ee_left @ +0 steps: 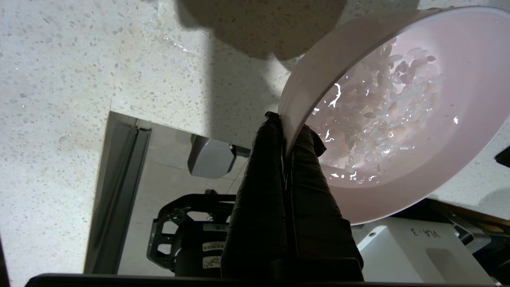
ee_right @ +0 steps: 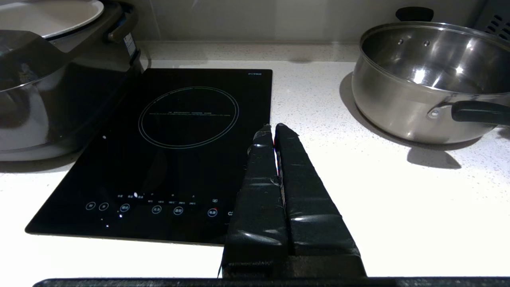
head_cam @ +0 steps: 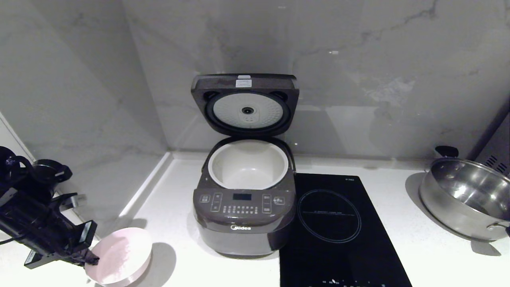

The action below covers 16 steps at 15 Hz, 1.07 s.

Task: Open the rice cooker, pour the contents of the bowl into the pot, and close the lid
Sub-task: Pour the water from the bowl into the rice cooker

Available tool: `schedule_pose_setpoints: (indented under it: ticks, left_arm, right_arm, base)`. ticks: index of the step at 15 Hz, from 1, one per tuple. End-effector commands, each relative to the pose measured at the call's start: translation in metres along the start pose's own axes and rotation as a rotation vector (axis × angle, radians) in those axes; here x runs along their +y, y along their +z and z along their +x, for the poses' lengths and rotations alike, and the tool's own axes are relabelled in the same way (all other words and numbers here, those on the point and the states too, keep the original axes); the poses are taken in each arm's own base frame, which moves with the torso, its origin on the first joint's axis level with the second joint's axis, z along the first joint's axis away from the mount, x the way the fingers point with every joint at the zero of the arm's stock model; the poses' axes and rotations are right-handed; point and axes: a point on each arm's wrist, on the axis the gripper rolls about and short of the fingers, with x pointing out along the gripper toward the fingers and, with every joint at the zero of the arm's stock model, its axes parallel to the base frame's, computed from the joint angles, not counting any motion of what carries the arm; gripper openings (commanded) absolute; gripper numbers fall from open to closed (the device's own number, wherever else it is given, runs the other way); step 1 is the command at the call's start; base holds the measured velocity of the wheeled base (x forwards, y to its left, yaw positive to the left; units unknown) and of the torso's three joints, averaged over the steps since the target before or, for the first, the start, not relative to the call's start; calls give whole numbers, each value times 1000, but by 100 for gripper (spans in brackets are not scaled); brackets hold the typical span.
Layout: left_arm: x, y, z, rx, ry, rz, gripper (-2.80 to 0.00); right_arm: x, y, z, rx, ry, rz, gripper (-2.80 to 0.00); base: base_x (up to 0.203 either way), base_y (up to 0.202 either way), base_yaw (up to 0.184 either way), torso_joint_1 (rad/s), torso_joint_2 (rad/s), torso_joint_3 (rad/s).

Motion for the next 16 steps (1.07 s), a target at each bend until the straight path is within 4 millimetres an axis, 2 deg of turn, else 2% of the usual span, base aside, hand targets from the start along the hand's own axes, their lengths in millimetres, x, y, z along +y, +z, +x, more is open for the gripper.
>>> schedule_pose_setpoints:
  ticks: [1,16]
  left_arm:
    - [-4,-1,-7,-16,-3,12,-280]
    - [-53,14,-49,2,-27,111,-280]
  right_arm:
    - [0,0,0,0,0,0,-280]
    - [0,0,0,0,0,0,-280]
  base:
    - [0,0,0,0,0,0]
    - [0,0,0,0,0,0]
